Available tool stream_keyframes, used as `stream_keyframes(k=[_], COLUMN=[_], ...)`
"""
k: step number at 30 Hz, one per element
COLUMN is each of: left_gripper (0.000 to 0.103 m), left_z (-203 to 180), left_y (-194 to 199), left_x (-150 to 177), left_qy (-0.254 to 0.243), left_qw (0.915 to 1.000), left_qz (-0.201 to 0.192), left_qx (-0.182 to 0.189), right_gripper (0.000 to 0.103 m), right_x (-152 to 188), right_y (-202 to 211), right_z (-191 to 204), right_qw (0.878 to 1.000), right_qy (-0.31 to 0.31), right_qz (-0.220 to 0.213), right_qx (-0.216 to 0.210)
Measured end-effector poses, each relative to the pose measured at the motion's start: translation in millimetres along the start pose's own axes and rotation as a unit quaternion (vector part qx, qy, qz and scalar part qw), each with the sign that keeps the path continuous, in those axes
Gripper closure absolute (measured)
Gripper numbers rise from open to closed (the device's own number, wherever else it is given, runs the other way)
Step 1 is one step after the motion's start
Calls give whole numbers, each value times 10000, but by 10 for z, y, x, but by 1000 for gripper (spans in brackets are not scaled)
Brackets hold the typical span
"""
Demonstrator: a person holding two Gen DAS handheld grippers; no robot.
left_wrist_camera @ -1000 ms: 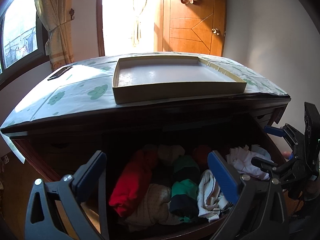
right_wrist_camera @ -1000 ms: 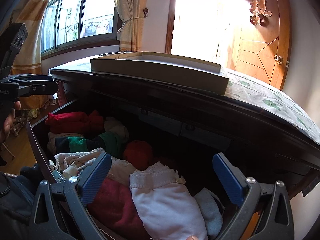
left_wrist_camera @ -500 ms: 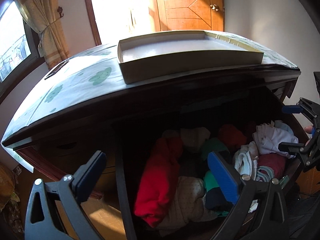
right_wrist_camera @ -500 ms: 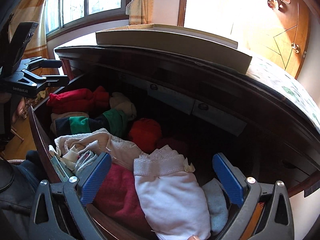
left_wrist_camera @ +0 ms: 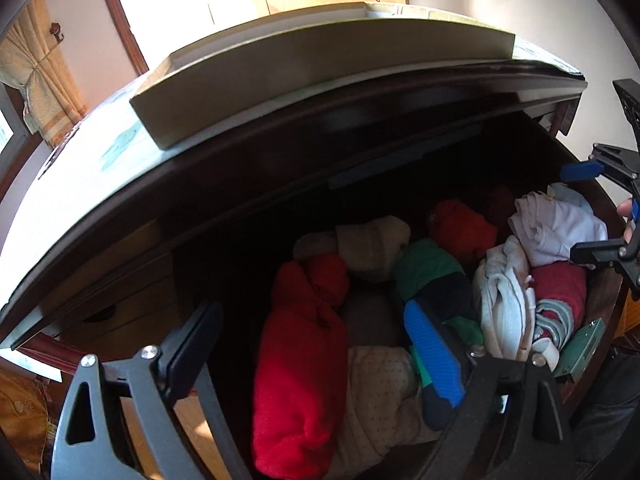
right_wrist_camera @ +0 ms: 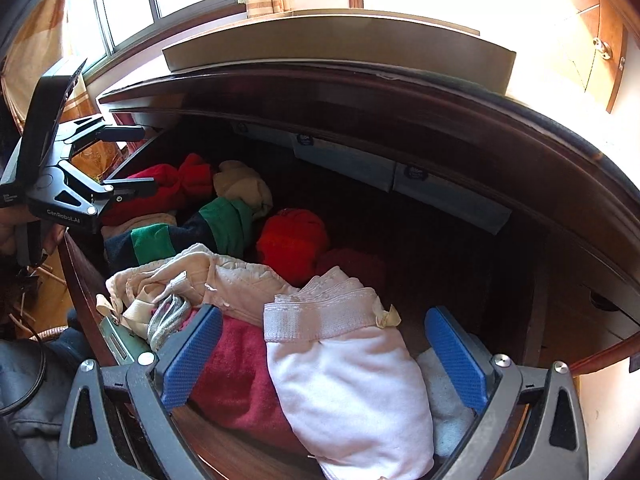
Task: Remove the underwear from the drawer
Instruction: 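Lower both tools into the open drawer toward the folded clothes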
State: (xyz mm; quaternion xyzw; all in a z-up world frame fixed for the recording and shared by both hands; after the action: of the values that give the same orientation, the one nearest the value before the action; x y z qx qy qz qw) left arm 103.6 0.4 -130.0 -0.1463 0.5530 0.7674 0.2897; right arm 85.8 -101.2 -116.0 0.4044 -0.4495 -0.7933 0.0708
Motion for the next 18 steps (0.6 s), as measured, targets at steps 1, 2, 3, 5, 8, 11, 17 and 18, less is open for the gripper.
stream_keyframes(k=[1,2,3,5,8,11,17,18], left_gripper=[14,17,17,21,22,26,27,27], left_z=[-8,-13,-15,-13,-9,13,81,92], left_y=[-22,-42,-63,-99,-156,-230,-349,-364], left_x=[0,1,7,11,23,24,13,12], left_qy=[-43,-80,-120,-114,-118,-53,60,85], left_qw=[10000,9999,9998,9994,9988,9979,9959,9956], left_qz=[65,115,179,303,438,577,761,787], left_qx=[36,31,35,147,187,298,493,497], right_gripper=[1,1,1,1,1,1,1,1], right_x=[4,8,8,8,0,30,80,82], right_y=[-6,-14,-19,-15,-19,-54,-50,-44], right_z=[-2,-10,-20,-27,-62,-48,-98,-126], right_qw=[10000,9999,9997,9994,9988,9980,9963,9962], right_qy=[9,14,13,42,73,152,23,-43], right_qz=[46,107,163,244,358,594,843,852], right_qx=[16,81,157,226,319,141,-141,-190])
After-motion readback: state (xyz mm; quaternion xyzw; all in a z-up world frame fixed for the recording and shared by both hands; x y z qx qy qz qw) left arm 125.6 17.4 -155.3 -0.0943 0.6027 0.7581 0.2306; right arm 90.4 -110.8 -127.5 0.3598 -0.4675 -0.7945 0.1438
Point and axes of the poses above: each gripper's, at about its wrist camera, not at the fingertips, and y roughly against the way its jaws point, z to its left, x to its underside, the point moved 2 cm from there along -y, roughly the way its jaws point, and after that the axes turned 15 degrees about -x, right-handed, at the moved point
